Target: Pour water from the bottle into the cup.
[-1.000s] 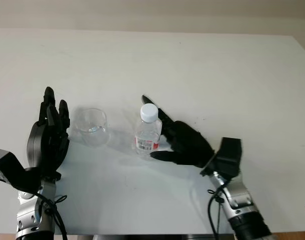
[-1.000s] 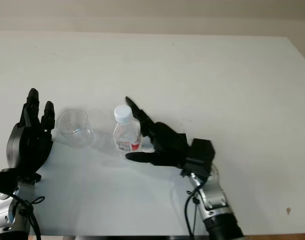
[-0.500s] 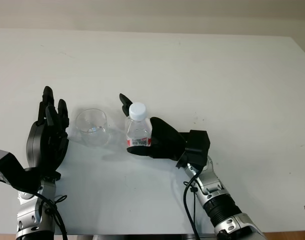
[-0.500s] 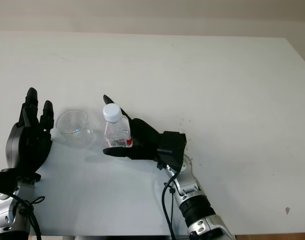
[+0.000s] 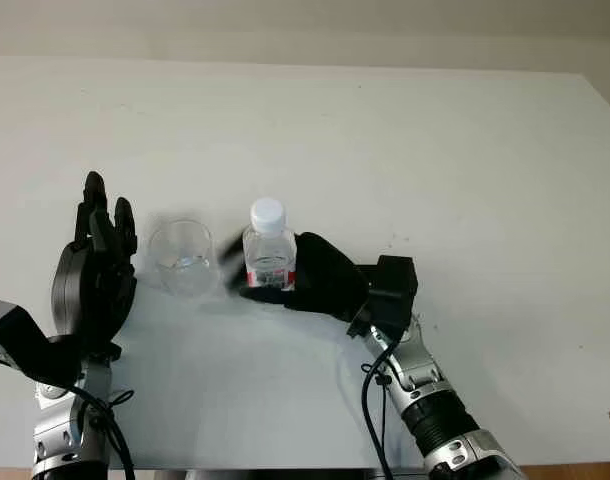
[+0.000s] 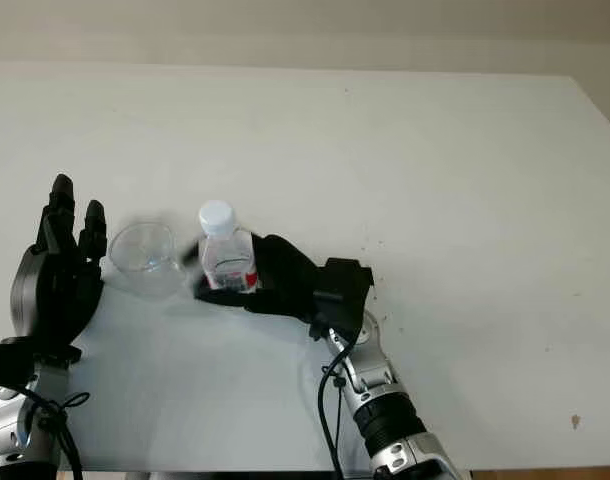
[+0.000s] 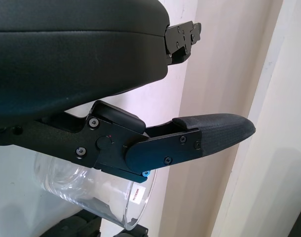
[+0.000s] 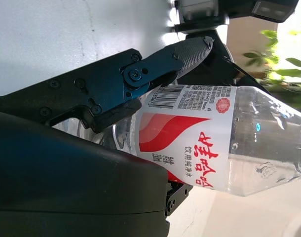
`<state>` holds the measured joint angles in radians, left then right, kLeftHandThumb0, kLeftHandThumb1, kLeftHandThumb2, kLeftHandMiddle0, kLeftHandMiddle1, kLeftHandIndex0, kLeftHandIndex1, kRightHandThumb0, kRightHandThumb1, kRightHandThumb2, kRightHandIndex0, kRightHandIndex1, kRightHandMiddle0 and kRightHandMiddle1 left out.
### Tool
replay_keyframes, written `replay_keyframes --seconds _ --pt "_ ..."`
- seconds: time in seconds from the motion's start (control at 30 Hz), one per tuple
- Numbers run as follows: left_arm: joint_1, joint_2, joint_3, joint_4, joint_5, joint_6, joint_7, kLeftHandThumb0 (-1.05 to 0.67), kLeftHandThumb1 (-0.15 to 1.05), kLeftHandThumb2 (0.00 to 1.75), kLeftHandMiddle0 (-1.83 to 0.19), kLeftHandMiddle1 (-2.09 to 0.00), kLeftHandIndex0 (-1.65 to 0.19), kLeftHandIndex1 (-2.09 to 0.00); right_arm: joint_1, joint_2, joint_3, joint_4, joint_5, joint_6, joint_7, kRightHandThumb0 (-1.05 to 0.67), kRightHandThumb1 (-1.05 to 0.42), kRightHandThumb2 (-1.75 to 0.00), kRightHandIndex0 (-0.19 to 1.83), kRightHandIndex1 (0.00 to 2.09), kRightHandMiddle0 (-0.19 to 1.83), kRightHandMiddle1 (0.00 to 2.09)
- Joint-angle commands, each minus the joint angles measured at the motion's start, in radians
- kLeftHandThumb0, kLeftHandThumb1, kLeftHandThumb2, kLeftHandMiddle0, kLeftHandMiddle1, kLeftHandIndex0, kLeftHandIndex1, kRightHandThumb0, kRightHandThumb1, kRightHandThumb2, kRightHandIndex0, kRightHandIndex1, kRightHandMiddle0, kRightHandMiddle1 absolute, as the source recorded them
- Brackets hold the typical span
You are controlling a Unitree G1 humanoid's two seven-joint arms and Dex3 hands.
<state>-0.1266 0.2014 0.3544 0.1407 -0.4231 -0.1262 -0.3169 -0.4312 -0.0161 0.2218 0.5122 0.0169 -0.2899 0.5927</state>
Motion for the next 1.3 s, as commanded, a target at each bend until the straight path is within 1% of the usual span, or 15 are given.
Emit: replay_keyframes --seconds 0.0,0.07,0.13,0.33,0.47,0.57,0.7,0.8,0.93,0.97,1.0,1.07,1.1,1.17,1.27 --pt "0.006 -0.003 0.001 0.01 0.0 -0.005 -0.002 -0.8 1.05 0.63 0.19 -0.01 0.19 0.0 0.027 -0.025 0.014 -0.013 -0.014 0.02 0.011 -0.57 -1.05 -0.19 1.73 2.09 1.65 2.09" --pt "0.006 -0.001 0.0 0.009 0.002 -0.005 -0.002 -0.79 1.05 0.63 0.19 -0.01 0.19 0.0 0.03 -0.039 0.024 -0.03 -0.023 0.029 0.024 -0.54 -1.05 -0.24 1.8 2.09 1.77 2.09" --pt "0.006 -0.002 0.0 0.008 0.004 -0.006 0.001 -0.79 1.05 0.63 0.19 -0.01 0.19 0.0 0.033 -0.048 0.03 -0.033 -0.026 0.008 0.036 -0.49 -1.05 -0.3 1.83 2.09 1.82 2.09" --pt "0.003 -0.004 0.001 0.008 -0.004 -0.003 0.0 -0.8 1.05 0.62 0.19 -0.01 0.19 0.0 0.034 -0.068 0.041 -0.002 -0.065 -0.084 0.015 -0.48 -1.05 -0.41 1.83 2.09 1.83 2.09" --pt "0.003 -0.002 0.002 0.007 -0.007 -0.005 -0.006 -0.77 1.05 0.65 0.19 0.0 0.19 0.0 0.035 -0.069 0.024 0.025 -0.07 -0.12 -0.022 -0.45 -1.05 -0.46 1.83 2.09 1.83 2.09" --pt "-0.001 -0.001 0.004 0.01 -0.007 -0.003 -0.005 -0.77 1.05 0.65 0.19 0.0 0.19 0.0 0.018 -0.069 0.001 0.035 -0.079 -0.12 -0.088 -0.45 -1.05 -0.5 1.83 2.09 1.83 2.09" --pt "-0.01 0.002 0.003 0.026 -0.002 -0.015 -0.01 -0.77 1.05 0.65 0.19 0.0 0.19 0.0 -0.08 -0.072 -0.046 0.067 -0.086 -0.111 -0.184 -0.44 -1.05 -0.54 1.83 2.09 1.83 2.09" --pt "-0.019 0.001 0.002 0.028 0.001 -0.013 -0.005 -0.78 1.05 0.66 0.19 0.0 0.19 0.0 -0.197 -0.078 -0.074 0.137 -0.116 -0.129 -0.273 -0.41 -1.05 -0.57 1.83 2.09 1.83 2.09" --pt "-0.026 0.004 0.001 0.031 0.0 -0.013 -0.01 -0.78 1.05 0.65 0.19 0.0 0.19 0.0 -0.377 -0.096 -0.081 0.261 -0.176 -0.14 -0.363 -0.34 -1.05 -0.6 1.83 2.09 1.83 2.09" --pt "-0.029 0.005 0.001 0.03 -0.002 -0.011 -0.011 -0.78 1.05 0.65 0.19 0.0 0.19 0.0 -0.436 -0.102 -0.082 0.311 -0.192 -0.144 -0.383 -0.33 -1.05 -0.59 1.83 2.09 1.79 2.09" --pt "-0.031 0.005 0.001 0.03 -0.003 -0.01 -0.012 -0.78 1.05 0.65 0.19 0.0 0.19 0.0 -0.476 -0.106 -0.082 0.352 -0.203 -0.151 -0.396 -0.31 -1.05 -0.53 1.64 2.09 1.5 2.09" --pt "-0.033 0.004 0.0 0.03 -0.004 -0.01 -0.014 -0.79 1.05 0.64 0.19 0.0 0.19 0.0 -0.551 -0.113 -0.078 0.429 -0.228 -0.161 -0.422 -0.3 -1.05 -0.49 1.45 2.09 1.23 2.09" --pt "-0.034 0.003 0.0 0.029 -0.006 -0.009 -0.015 -0.79 1.05 0.64 0.19 0.0 0.19 0.0 -0.583 -0.114 -0.077 0.464 -0.237 -0.164 -0.432 -0.3 -1.05 -0.46 1.32 2.09 1.08 2.09" --pt "-0.035 0.0 -0.001 0.023 -0.004 -0.005 -0.008 -0.79 1.05 0.63 0.19 0.0 0.19 0.0 -0.642 -0.118 -0.063 0.53 -0.27 -0.179 -0.467 -0.31 -1.05 -0.42 1.2 2.09 0.94 2.09" --pt "-0.032 -0.002 -0.001 0.02 -0.004 -0.004 -0.006 -0.8 1.05 0.63 0.19 0.0 0.19 0.0 -0.708 -0.122 -0.022 0.605 -0.341 -0.188 -0.532 -0.33 -1.05 -0.39 1.14 2.09 0.87 2.09"
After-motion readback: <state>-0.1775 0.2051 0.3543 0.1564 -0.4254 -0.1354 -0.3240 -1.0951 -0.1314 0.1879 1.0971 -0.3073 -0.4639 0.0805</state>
